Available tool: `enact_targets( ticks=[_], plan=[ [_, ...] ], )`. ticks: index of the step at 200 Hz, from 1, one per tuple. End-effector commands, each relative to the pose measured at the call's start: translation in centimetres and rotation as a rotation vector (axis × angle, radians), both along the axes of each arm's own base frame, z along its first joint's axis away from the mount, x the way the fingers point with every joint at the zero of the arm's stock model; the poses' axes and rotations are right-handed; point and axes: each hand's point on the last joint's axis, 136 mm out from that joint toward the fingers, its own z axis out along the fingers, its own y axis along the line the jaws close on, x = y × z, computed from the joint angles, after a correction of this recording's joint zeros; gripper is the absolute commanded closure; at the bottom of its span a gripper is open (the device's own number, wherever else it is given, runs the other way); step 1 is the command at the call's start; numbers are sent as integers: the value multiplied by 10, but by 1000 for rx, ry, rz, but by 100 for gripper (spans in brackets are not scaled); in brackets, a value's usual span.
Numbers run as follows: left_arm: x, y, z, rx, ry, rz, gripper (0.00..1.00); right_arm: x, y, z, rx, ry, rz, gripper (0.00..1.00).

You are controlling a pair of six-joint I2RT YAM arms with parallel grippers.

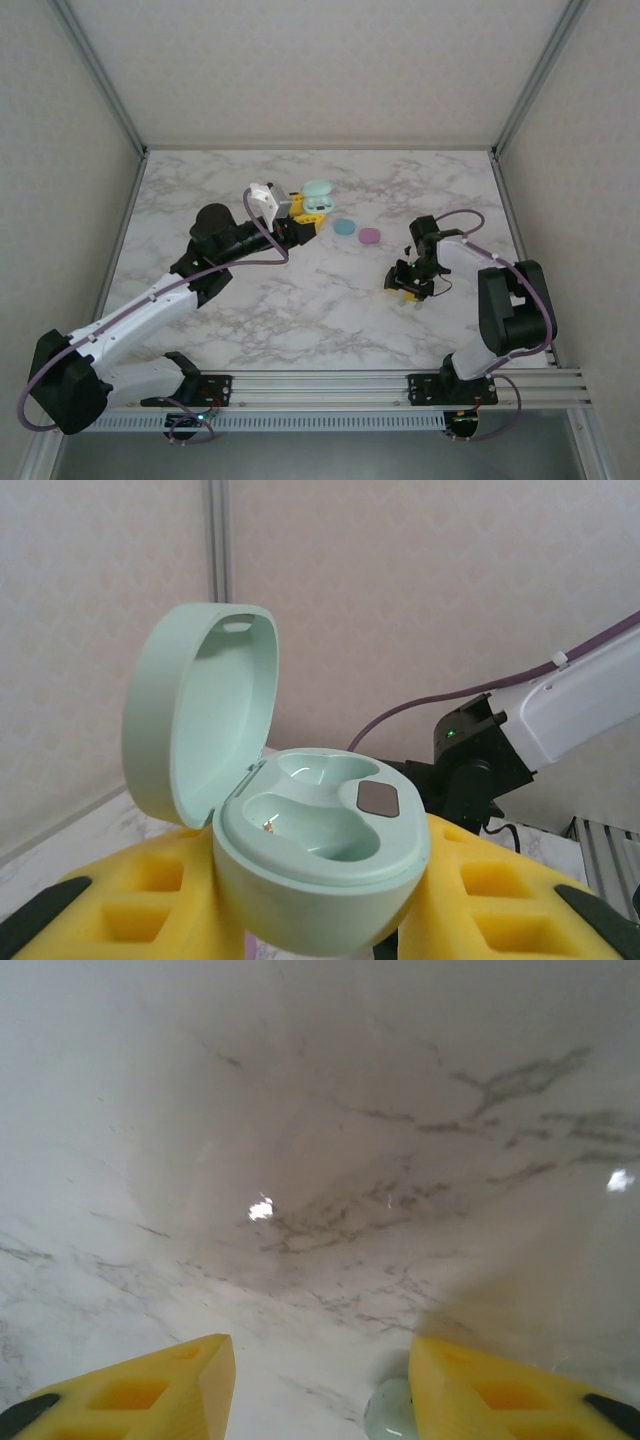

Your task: Insert the wireless bluetooth earbuds into the charging case

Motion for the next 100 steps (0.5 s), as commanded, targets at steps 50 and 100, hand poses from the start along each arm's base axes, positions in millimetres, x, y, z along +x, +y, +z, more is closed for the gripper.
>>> enact_targets(
  ticks=[50, 100],
  plan=[
    [-6, -2, 11, -25, -20, -21, 78, -33, -1, 5, -9, 57, -29, 50],
    [-6, -2, 10, -25, -18, -21, 78, -51, -5, 8, -35, 80, -39, 52]
  ],
)
